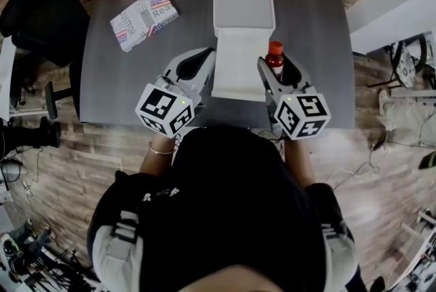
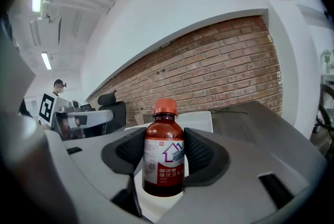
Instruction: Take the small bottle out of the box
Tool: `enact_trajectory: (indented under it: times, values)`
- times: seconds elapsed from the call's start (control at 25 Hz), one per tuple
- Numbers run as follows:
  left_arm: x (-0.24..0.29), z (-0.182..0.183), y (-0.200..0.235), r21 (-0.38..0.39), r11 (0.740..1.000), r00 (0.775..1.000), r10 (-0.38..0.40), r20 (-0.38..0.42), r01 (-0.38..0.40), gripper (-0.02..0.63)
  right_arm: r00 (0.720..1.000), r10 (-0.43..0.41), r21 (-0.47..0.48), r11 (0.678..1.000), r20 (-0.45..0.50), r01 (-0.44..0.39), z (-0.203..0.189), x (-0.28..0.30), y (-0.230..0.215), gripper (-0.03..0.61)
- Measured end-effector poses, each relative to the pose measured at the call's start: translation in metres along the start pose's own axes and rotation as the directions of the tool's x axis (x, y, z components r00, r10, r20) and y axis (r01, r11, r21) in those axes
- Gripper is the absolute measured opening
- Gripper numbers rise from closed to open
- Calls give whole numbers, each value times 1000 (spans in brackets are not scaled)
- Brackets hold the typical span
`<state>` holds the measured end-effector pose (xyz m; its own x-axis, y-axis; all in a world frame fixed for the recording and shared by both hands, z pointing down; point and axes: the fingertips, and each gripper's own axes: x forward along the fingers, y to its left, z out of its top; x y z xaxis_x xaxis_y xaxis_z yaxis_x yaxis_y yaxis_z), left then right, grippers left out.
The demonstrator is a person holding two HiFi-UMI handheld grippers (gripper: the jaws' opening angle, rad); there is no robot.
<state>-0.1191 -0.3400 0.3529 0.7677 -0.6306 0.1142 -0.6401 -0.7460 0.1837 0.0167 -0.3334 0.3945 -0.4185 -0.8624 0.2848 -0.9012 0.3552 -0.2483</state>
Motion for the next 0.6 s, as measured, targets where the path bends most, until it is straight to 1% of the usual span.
enact_trajectory:
  times: [0.12, 0.6]
  values:
    - [3, 3, -3, -2, 1000, 1000, -5, 4, 5, 0, 1000, 0, -3, 1000, 19, 0, 7, -4, -3, 222]
    - [7, -3, -3, -21, 1000, 1000, 3, -7, -3, 0, 1000, 4, -4, 1000, 31, -4, 10, -8, -5, 222]
